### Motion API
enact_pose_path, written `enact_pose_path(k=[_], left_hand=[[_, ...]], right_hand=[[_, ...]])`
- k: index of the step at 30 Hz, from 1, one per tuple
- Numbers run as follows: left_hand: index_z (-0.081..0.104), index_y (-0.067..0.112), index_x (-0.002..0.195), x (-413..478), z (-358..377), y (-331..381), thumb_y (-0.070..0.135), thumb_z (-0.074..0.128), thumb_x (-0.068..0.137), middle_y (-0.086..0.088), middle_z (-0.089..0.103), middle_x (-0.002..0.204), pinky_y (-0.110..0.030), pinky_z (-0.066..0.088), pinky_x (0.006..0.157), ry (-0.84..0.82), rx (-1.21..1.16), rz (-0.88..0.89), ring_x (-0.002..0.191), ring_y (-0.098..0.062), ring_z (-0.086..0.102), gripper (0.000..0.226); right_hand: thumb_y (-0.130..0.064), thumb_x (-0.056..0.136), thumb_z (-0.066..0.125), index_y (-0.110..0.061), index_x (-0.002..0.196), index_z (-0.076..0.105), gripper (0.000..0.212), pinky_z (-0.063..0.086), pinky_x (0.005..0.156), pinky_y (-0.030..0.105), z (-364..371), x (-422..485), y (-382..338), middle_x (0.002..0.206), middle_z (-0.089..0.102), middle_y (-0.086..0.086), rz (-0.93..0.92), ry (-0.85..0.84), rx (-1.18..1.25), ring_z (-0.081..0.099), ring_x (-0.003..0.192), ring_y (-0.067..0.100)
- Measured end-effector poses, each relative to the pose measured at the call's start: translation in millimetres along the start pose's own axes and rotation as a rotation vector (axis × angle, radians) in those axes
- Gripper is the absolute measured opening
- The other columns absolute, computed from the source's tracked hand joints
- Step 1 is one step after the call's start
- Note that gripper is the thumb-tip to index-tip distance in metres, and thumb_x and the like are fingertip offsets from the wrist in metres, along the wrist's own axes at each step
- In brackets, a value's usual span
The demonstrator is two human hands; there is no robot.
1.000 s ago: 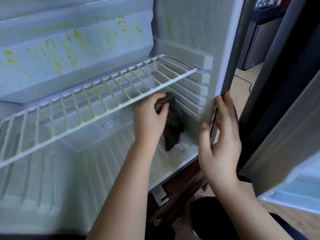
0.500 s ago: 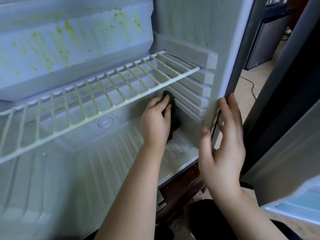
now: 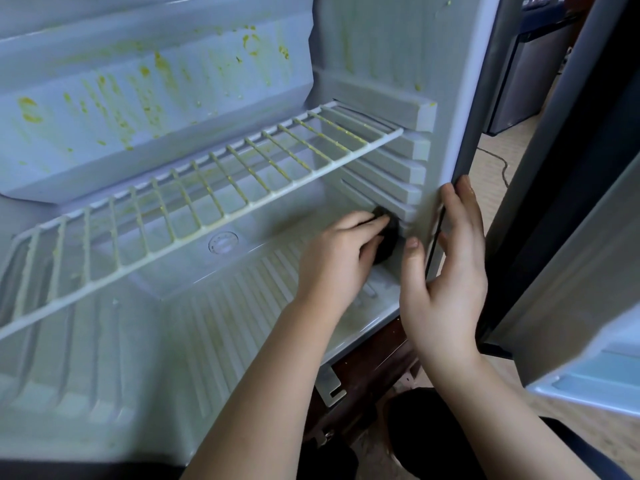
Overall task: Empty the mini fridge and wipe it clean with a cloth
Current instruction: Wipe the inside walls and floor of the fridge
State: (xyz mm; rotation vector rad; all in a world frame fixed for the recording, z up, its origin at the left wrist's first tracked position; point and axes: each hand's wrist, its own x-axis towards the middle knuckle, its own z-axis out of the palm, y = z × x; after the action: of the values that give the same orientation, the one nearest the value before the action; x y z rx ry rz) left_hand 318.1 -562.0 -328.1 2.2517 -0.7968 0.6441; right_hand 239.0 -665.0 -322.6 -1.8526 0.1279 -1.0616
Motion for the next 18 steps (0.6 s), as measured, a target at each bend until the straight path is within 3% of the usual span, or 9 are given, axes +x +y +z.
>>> enact_pose_path(k=[4, 9, 11, 18], left_hand=[[0.071, 0.014, 0.116, 7, 4, -5, 0.021, 0.056, 0.086, 0.0, 0.069, 0.112, -0.036, 0.056, 0.068, 0.01, 0.025, -0.104, 0.092, -0.025, 0.068, 0.034], [0.052, 0.008, 0.138, 19, 14, -29, 0.019, 0.044, 0.086, -0.01, 0.056, 0.136, -0.039, 0.05, 0.094, 0.019, 0.105, -0.241, 0.118, -0.03, 0.058, 0.054], [0.051, 0.006, 0.139, 21, 17, -33, 0.018, 0.045, 0.086, -0.012, 0.055, 0.136, -0.037, 0.047, 0.097, 0.038, 0.1, -0.263, 0.12, -0.03, 0.056, 0.055], [0.072, 0.01, 0.113, 20, 8, -17, 0.021, 0.05, 0.086, -0.001, 0.071, 0.11, -0.032, 0.056, 0.075, 0.094, 0.06, -0.189, 0.095, -0.023, 0.068, 0.037]], right_hand=[[-0.002, 0.09, 0.05, -0.003, 0.144, 0.037, 0.055, 0.037, 0.109, 0.049, -1, 0, 1, 0.155, 0.028, 0.006, 0.004, -0.002, -0.007, 0.025, 0.145, 0.013], [-0.001, 0.09, 0.051, -0.005, 0.143, 0.038, 0.055, 0.039, 0.108, 0.049, -2, 1, 2, 0.154, 0.028, 0.003, -0.009, -0.007, -0.012, 0.025, 0.144, 0.011], [-0.001, 0.09, 0.051, -0.005, 0.142, 0.039, 0.054, 0.039, 0.107, 0.049, -2, 2, 4, 0.154, 0.029, 0.004, -0.018, -0.001, -0.017, 0.026, 0.144, 0.011], [-0.001, 0.09, 0.051, -0.004, 0.142, 0.039, 0.054, 0.038, 0.109, 0.046, -1, 2, 3, 0.153, 0.03, 0.005, -0.014, 0.003, -0.011, 0.026, 0.144, 0.011]])
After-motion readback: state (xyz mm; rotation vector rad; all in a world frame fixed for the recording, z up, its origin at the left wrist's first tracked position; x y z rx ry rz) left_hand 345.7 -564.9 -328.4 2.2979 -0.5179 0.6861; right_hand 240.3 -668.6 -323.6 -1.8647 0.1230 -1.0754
